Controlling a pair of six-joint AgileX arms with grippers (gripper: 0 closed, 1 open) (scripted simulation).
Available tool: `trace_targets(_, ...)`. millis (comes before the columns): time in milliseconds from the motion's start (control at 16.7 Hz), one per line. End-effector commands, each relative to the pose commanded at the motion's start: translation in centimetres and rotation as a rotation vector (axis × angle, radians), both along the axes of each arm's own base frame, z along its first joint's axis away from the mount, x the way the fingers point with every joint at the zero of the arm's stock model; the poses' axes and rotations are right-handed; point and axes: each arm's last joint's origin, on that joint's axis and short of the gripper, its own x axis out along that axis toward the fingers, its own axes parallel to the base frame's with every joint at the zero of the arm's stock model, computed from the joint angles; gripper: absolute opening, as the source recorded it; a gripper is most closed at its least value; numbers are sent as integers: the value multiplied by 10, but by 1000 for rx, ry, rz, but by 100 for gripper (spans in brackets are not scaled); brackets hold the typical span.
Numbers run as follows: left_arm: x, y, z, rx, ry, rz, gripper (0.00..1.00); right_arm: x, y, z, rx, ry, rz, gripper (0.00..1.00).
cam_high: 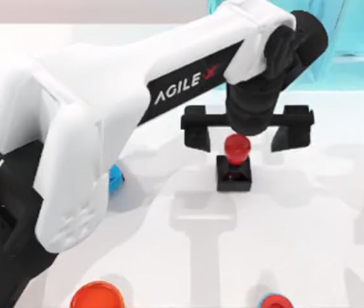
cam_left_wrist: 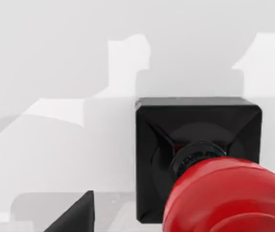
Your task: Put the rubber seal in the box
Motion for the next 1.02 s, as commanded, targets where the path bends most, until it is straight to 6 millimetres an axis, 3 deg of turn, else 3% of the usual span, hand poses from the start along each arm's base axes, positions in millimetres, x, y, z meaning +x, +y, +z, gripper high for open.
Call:
trace_targets(180, 3, 2, -28, 5, 4, 0, 100, 0, 0, 0, 0, 0, 0, 100)
trace_targets(480, 3, 2, -31, 6, 5, 0, 100, 0, 0, 0, 0, 0, 0, 100)
trace_targets(1020, 3, 2, -31, 6, 5, 0, 32, 0, 0, 0, 0, 0, 0, 100)
